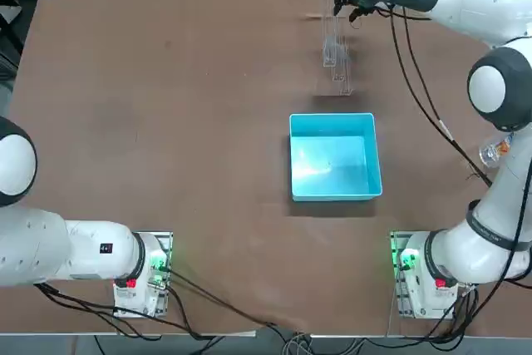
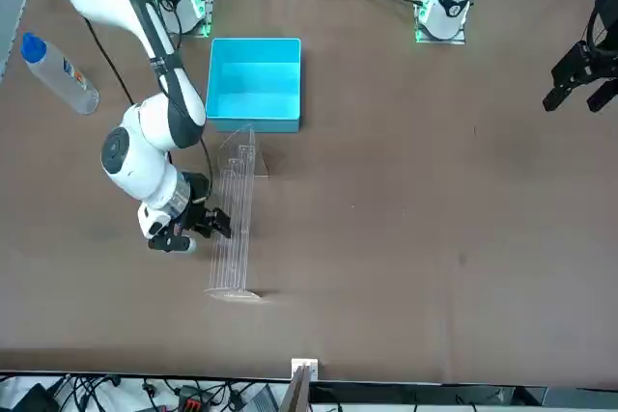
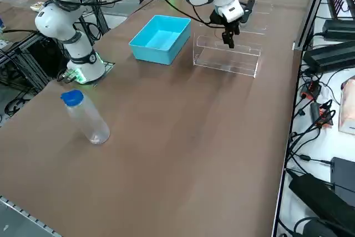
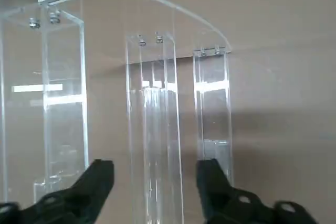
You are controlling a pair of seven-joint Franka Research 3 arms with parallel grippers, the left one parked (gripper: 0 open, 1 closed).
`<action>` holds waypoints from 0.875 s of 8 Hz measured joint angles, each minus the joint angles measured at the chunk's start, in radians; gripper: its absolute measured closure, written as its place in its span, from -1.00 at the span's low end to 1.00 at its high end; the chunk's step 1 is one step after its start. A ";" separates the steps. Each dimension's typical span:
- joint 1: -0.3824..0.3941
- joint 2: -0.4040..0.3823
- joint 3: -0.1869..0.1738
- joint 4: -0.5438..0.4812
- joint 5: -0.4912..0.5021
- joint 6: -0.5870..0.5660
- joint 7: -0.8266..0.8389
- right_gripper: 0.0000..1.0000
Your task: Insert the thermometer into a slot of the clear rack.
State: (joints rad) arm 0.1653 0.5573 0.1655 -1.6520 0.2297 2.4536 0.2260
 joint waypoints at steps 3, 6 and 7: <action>-0.011 -0.038 -0.035 0.026 -0.058 -0.075 0.000 -1.00; -0.030 -0.193 -0.099 0.044 -0.225 -0.343 -0.006 -1.00; -0.037 -0.249 -0.115 0.045 -0.248 -0.424 -0.036 -1.00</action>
State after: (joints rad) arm 0.1285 0.3086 0.0506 -1.6070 -0.0185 2.0293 0.1903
